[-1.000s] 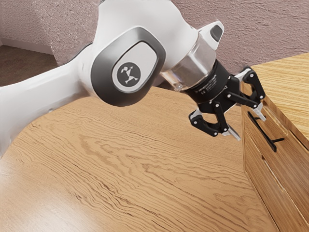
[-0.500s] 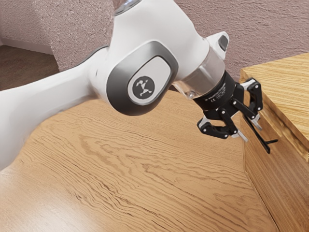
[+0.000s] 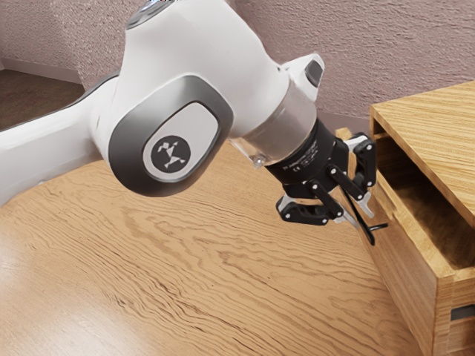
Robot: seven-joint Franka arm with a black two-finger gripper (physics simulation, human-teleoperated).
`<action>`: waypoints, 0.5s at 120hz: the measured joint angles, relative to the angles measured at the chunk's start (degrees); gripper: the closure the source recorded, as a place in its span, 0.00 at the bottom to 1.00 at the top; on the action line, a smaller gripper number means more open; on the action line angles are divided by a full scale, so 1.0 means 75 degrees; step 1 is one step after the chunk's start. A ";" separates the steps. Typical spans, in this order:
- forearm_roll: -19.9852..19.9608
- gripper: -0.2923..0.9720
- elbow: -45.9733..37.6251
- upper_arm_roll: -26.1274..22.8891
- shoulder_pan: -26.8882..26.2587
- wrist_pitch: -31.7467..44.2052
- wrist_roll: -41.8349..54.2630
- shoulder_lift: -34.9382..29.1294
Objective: Pull the drawer handle with one arm to open the drawer
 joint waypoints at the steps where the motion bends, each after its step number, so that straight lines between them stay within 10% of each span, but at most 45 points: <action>1: 0.0000 0.76 -0.0028 0.0000 -0.0007 0.0000 -0.0005 -0.0025; 60: -0.0004 0.76 -0.1407 0.0094 0.0045 -0.0067 -0.0211 -0.1369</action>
